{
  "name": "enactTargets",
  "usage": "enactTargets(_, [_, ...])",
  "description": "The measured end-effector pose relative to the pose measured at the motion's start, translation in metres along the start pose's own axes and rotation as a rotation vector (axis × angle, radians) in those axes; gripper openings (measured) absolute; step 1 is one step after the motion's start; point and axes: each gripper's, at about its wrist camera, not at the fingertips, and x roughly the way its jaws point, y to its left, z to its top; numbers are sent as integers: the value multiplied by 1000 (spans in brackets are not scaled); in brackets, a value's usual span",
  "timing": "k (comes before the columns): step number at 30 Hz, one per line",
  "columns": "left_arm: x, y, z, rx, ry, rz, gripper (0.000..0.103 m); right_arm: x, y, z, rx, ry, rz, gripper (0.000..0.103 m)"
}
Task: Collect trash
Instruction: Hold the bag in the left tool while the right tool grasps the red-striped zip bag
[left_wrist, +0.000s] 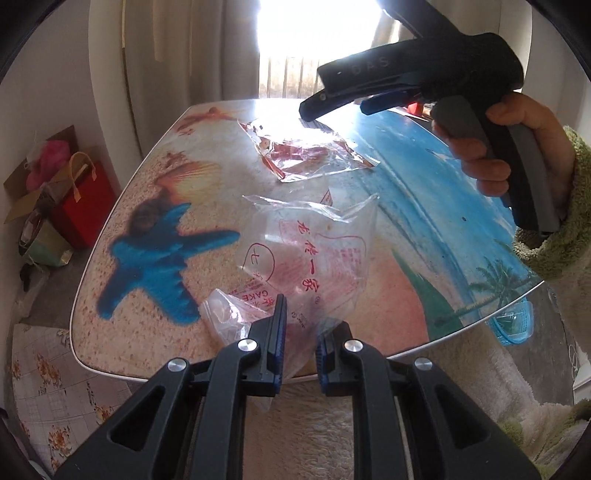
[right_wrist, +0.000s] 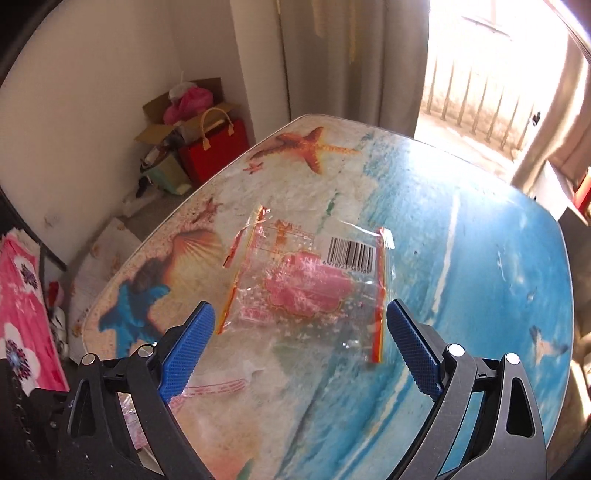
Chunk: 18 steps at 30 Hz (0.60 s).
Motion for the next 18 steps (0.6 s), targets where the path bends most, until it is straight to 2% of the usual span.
enactTargets(4, [-2,1,-2,-4,0,0,13,33,7,9,-84,29,-37,90])
enactTargets(8, [0,1,-1,-1,1,-1,13,56,-2,6,-57,86,-4,90])
enactTargets(14, [2,4,-1,6,3,-5,13,63,-10,-3,-10,109,19,90])
enactTargets(18, [4,3,-1,11,4,-5,13,58,-10,-7,-10,93,-6,83])
